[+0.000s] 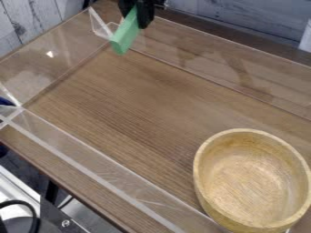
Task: Put the green block in the brown bowl
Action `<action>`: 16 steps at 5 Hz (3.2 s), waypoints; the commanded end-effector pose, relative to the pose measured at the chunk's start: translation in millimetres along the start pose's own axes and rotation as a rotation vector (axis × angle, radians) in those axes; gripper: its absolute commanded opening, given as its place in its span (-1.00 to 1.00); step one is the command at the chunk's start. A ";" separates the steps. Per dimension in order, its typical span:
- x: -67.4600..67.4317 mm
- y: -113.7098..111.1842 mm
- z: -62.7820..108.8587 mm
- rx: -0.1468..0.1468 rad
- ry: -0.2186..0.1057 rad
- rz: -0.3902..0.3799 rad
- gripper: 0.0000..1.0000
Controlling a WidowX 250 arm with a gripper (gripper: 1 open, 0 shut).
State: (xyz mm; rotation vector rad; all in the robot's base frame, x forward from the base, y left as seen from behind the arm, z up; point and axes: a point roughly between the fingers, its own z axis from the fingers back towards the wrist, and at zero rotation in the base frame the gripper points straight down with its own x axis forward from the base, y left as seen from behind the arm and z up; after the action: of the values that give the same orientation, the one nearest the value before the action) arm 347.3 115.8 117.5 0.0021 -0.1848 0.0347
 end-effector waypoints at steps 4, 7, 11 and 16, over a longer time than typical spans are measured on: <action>29.2 1.2 16.0 0.009 -0.108 -0.039 -1.00; 23.7 -17.7 30.7 -0.015 -0.136 -0.081 -1.00; 27.1 -22.3 31.3 -0.029 -0.150 -0.114 -1.00; -52.2 -181.3 43.6 -0.164 -0.091 -0.402 -1.00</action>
State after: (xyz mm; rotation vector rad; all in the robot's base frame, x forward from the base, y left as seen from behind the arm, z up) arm 289.3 -71.2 129.7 -0.1295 -0.1977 -0.3970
